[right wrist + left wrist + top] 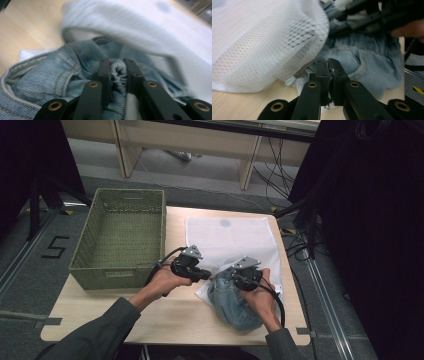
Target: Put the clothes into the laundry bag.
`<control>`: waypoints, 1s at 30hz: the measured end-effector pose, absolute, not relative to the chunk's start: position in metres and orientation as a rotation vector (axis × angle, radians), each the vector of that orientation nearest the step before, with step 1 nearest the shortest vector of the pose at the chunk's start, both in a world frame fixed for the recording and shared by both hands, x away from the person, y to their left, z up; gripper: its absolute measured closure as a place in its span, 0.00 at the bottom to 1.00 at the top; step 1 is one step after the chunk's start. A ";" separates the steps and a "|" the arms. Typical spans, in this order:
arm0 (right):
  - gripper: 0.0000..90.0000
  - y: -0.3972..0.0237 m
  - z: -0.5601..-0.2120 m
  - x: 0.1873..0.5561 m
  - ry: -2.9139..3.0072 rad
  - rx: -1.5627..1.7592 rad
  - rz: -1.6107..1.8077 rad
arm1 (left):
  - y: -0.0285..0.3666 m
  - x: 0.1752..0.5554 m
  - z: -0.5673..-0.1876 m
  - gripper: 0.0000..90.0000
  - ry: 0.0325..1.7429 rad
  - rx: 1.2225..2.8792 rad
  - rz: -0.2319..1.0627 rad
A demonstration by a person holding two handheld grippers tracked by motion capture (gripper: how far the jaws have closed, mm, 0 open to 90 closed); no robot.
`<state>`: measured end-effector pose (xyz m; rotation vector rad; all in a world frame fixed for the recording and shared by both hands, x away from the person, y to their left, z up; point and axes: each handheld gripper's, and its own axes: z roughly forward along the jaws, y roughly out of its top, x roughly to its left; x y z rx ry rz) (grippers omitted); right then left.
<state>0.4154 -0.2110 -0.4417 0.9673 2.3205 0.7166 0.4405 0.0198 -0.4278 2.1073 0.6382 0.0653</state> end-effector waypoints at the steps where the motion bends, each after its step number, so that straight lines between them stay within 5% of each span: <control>1: 0.86 -0.208 -0.442 0.413 2.336 0.982 0.715 | 0.021 0.443 -0.430 0.93 0.633 2.111 0.069; 6: 0.83 -0.207 -0.439 0.413 2.343 0.974 0.722 | 0.025 0.447 -0.453 0.81 0.707 2.174 0.080; 12: 0.81 -0.209 -0.439 0.414 2.346 0.967 0.736 | 0.020 0.446 -0.488 0.50 0.738 2.347 0.057; 16: 0.79 -0.211 -0.439 0.414 2.335 0.972 0.745 | 0.016 0.445 -0.500 0.46 0.745 2.350 0.068; 19: 0.76 -0.212 -0.439 0.415 2.335 0.969 0.750 | 0.013 0.443 -0.500 0.49 0.736 2.352 0.079; 27: 0.81 -0.211 -0.438 0.412 2.347 0.964 0.731 | 0.004 0.427 -0.502 0.94 0.655 2.378 0.128; 30: 0.86 -0.208 -0.437 0.408 2.360 0.939 0.727 | 0.007 0.411 -0.501 0.96 0.629 2.400 0.153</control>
